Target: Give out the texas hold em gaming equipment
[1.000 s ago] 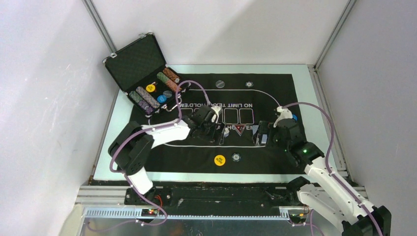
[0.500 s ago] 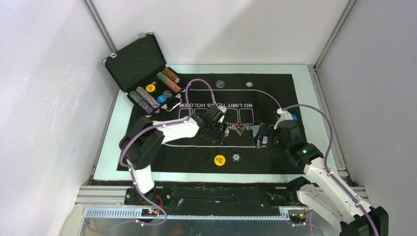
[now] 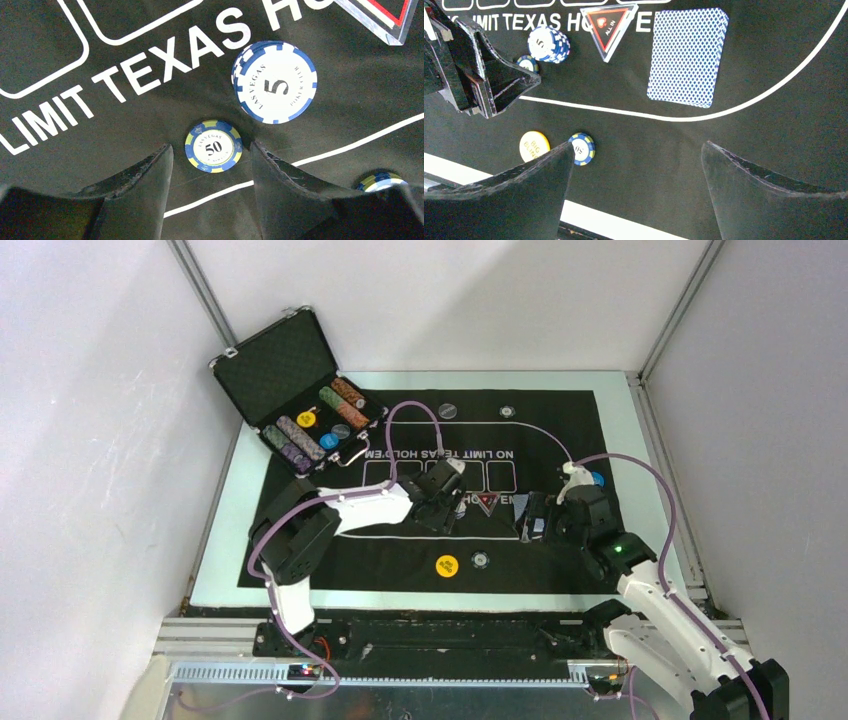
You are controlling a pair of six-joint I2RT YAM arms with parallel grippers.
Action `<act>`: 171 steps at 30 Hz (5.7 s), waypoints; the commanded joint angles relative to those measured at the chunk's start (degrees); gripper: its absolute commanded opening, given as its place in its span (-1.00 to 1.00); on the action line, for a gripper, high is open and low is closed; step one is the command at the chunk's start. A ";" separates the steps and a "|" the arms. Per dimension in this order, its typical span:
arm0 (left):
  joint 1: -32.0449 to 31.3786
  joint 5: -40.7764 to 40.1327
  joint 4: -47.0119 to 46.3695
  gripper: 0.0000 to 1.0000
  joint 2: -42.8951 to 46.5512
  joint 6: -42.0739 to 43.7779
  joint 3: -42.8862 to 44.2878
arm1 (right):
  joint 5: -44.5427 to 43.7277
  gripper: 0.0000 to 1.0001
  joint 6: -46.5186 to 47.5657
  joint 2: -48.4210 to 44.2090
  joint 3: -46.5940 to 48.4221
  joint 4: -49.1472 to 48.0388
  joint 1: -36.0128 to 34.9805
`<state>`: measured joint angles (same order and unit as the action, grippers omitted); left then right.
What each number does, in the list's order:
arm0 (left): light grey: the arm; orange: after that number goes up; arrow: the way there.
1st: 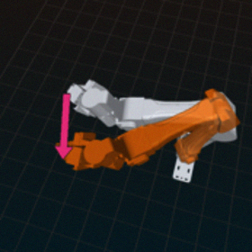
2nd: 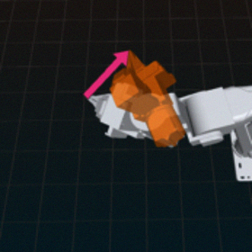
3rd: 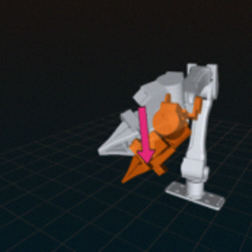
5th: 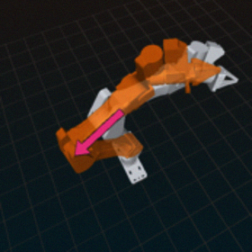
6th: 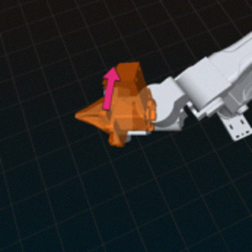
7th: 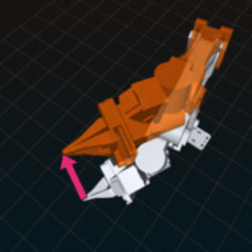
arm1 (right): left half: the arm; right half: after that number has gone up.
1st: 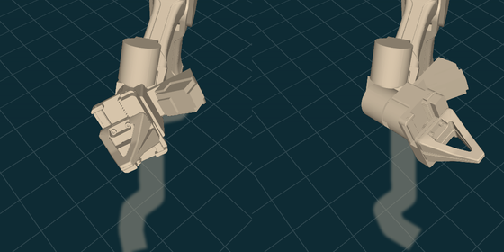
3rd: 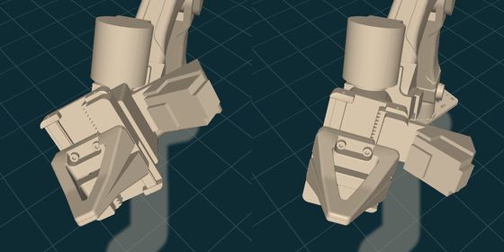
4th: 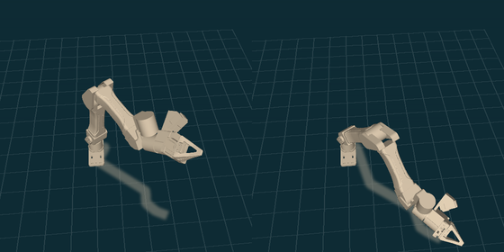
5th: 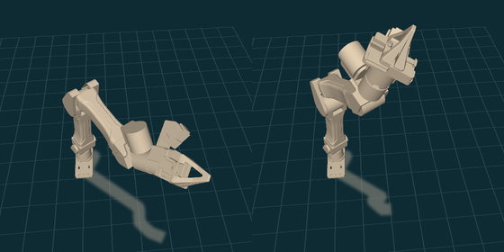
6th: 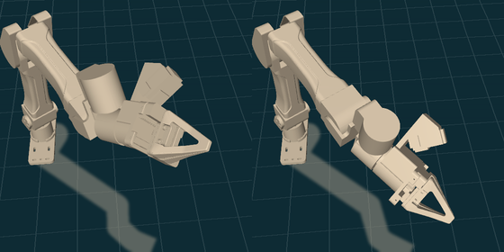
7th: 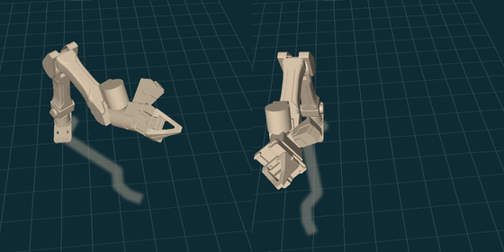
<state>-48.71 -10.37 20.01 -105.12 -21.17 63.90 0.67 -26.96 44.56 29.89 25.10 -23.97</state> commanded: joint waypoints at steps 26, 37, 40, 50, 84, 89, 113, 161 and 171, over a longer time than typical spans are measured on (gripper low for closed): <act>-3.42 -5.63 1.37 -0.39 3.56 -5.89 -2.02 | -2.70 0.99 -0.16 -3.13 -0.96 -1.81 0.39; -3.41 -6.58 1.17 -0.42 8.17 -7.13 -3.48 | -2.86 0.99 -0.12 -3.38 -1.15 -2.06 0.42; -3.43 -6.02 0.66 -0.42 9.22 -7.24 -3.67 | -2.82 0.99 -0.15 -3.38 -1.15 -2.07 0.49; -2.38 -10.80 1.64 0.59 12.52 -9.72 -6.88 | -2.80 0.99 -0.19 -3.07 -1.15 -2.05 0.51; 3.27 -1.65 -5.39 -0.24 6.73 -13.72 -14.13 | -2.99 0.99 -0.15 -2.53 -1.59 -2.52 0.69; 3.23 -1.78 -5.35 -0.41 9.07 -13.98 -13.96 | -3.21 0.99 -0.27 -2.80 -1.71 -2.50 0.74; -2.65 -5.12 -0.73 -0.49 17.48 -14.70 -11.05 | -4.03 0.99 -0.53 -3.30 -1.76 -2.31 0.79; -13.60 -8.37 -0.59 0.60 6.86 -14.50 -0.78 | -8.01 0.99 -1.95 -6.48 -1.94 -0.36 1.83; -11.96 -8.39 -0.88 0.64 2.37 -14.45 -0.17 | -8.07 0.99 -1.96 -6.26 -2.20 -0.57 2.08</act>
<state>-61.58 -17.76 20.73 -101.56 -34.20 63.11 -6.48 -28.51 38.46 27.86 25.58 -22.22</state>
